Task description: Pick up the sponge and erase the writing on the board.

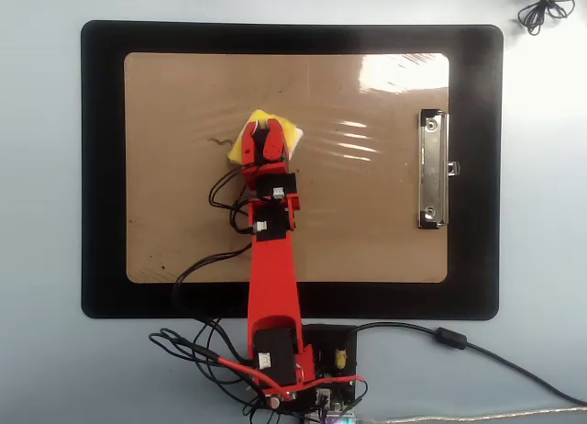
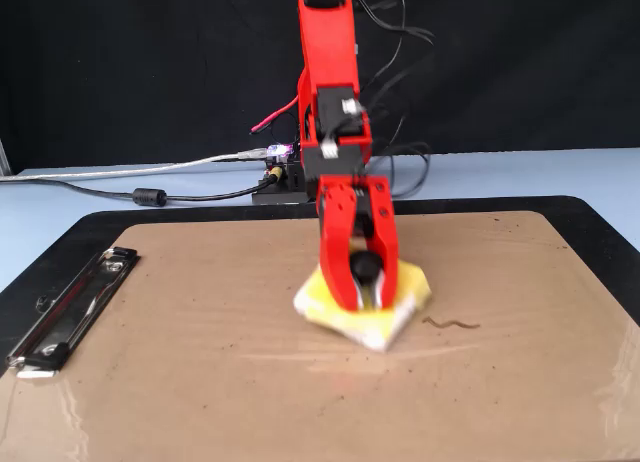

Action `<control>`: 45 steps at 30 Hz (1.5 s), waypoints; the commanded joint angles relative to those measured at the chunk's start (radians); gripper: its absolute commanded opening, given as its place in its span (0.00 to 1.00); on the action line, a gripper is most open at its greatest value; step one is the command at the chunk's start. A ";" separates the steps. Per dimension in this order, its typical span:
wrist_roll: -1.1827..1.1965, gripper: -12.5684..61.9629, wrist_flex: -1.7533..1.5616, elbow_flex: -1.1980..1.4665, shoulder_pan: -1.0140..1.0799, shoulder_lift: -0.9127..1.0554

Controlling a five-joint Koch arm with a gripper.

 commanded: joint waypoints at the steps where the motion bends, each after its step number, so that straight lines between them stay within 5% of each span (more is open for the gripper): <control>1: -0.026 0.06 0.017 0.123 -0.012 0.092; 6: -0.026 0.06 0.017 0.546 -0.015 0.522; 14: -0.020 0.06 0.012 0.078 -0.003 0.037; 20: 0.081 0.06 0.054 0.650 0.094 0.678; 22: 0.089 0.06 0.067 0.718 0.089 0.749; 28: 0.120 0.06 0.028 0.313 0.224 0.302; 35: 0.281 0.06 0.032 0.574 0.331 0.581; 41: 0.284 0.06 -0.066 0.258 0.347 0.179; 45: 0.270 0.06 -0.072 0.465 0.341 0.393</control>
